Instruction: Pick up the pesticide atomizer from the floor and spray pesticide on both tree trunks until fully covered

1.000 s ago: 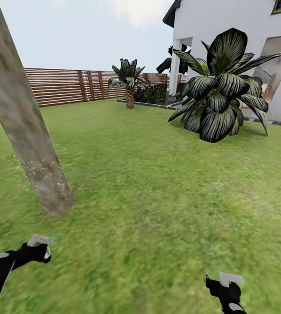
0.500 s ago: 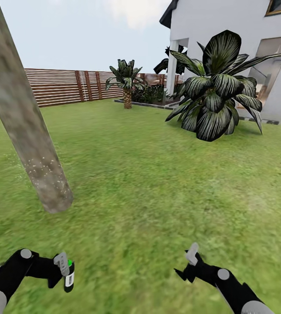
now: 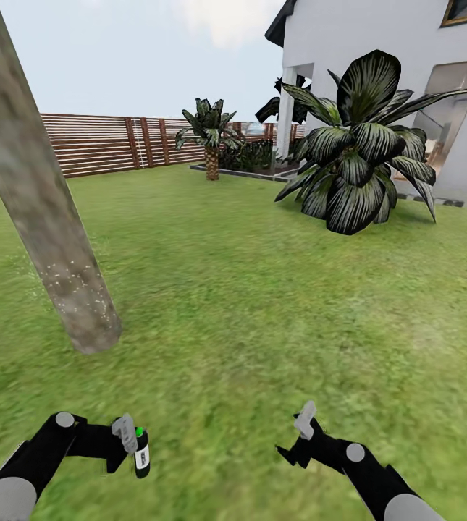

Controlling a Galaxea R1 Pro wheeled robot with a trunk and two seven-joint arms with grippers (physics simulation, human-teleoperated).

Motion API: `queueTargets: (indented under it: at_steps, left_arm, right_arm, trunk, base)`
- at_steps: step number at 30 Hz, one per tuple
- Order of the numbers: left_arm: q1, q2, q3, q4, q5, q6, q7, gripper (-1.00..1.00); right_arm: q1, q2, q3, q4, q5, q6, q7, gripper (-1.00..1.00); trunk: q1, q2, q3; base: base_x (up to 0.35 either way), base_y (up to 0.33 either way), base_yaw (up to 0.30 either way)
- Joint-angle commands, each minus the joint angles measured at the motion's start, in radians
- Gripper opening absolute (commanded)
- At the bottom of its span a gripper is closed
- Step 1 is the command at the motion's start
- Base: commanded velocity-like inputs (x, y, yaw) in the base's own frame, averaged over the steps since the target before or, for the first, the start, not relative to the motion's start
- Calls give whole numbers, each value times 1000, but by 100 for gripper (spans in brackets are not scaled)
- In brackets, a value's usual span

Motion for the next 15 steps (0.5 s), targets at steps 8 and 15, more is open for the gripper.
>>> queueTargets:
  at_steps: [8, 15]
  left_arm:
    - [-1, -130, -225, -6, -78, -14, 10, -100]
    - [-13, -189, -234, -15, -86, -14, 11, -100]
  right_arm:
    - [-5, 31, 219, -123, 22, -4, 295, -100]
    - [-11, 58, 220, -153, 21, -1, 312, -100]
  trunk:
    - [0, 0, -1]
    - [0, 0, -1]
  base:
    - [0, 0, 0]
    - [0, 0, 0]
